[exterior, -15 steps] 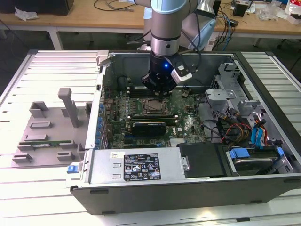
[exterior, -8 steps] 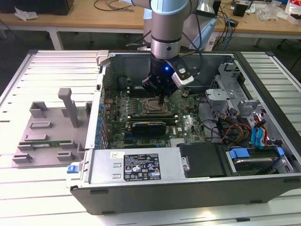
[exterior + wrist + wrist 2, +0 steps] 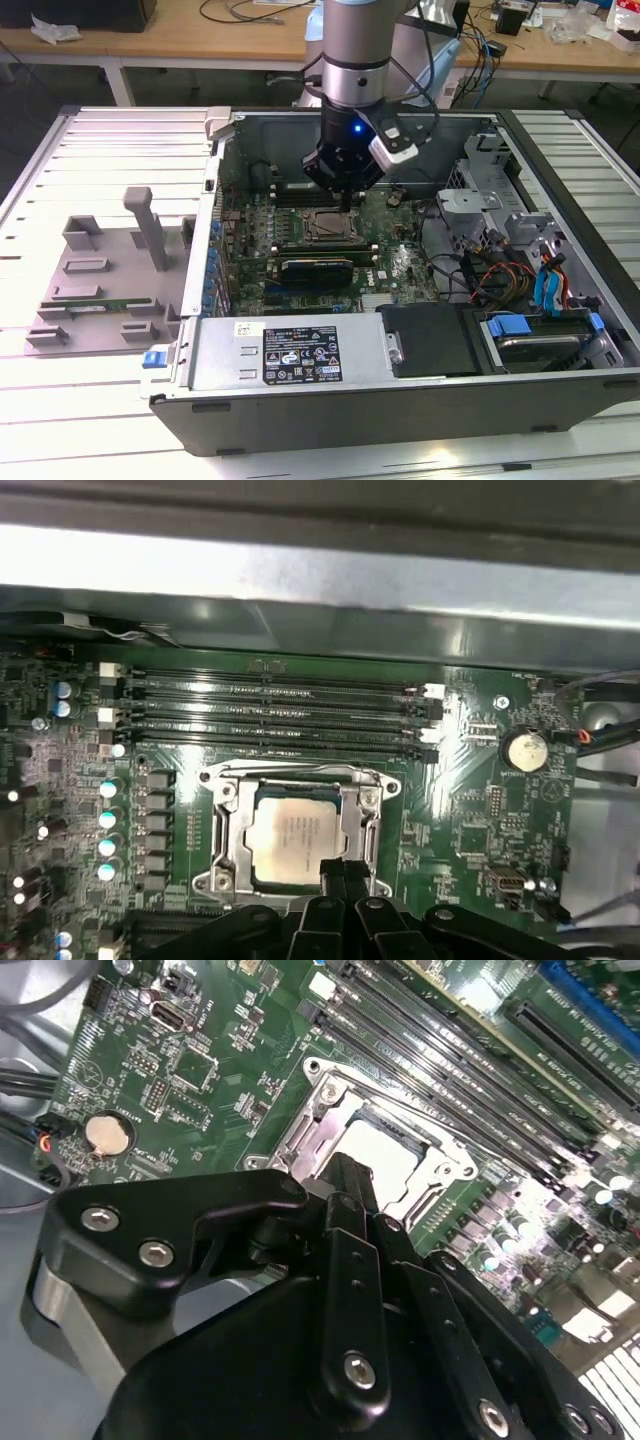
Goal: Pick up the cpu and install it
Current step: 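Install the first cpu locking lever, then install the second cpu locking lever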
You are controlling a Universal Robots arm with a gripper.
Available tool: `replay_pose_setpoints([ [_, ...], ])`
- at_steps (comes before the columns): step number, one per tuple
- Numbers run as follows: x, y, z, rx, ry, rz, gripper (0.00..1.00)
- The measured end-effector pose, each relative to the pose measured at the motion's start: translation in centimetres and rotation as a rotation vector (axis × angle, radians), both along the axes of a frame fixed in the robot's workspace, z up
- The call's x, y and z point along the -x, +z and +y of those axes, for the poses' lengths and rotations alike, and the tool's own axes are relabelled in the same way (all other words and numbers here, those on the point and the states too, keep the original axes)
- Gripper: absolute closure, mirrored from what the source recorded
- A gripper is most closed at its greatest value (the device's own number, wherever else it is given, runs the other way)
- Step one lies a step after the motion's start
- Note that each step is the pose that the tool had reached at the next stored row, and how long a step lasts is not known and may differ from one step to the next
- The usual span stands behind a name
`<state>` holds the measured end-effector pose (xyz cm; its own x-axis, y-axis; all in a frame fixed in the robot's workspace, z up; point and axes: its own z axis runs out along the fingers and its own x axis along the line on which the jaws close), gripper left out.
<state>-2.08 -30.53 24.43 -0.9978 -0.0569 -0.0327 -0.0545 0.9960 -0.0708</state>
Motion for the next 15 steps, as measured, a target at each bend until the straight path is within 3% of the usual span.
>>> replay_pose_setpoints([
  [2,0.0,0.66,0.0,0.0037,0.0,-0.0003,0.89],
  [15,0.0,0.72,-0.03,0.0041,0.0,-0.0003,0.89],
])
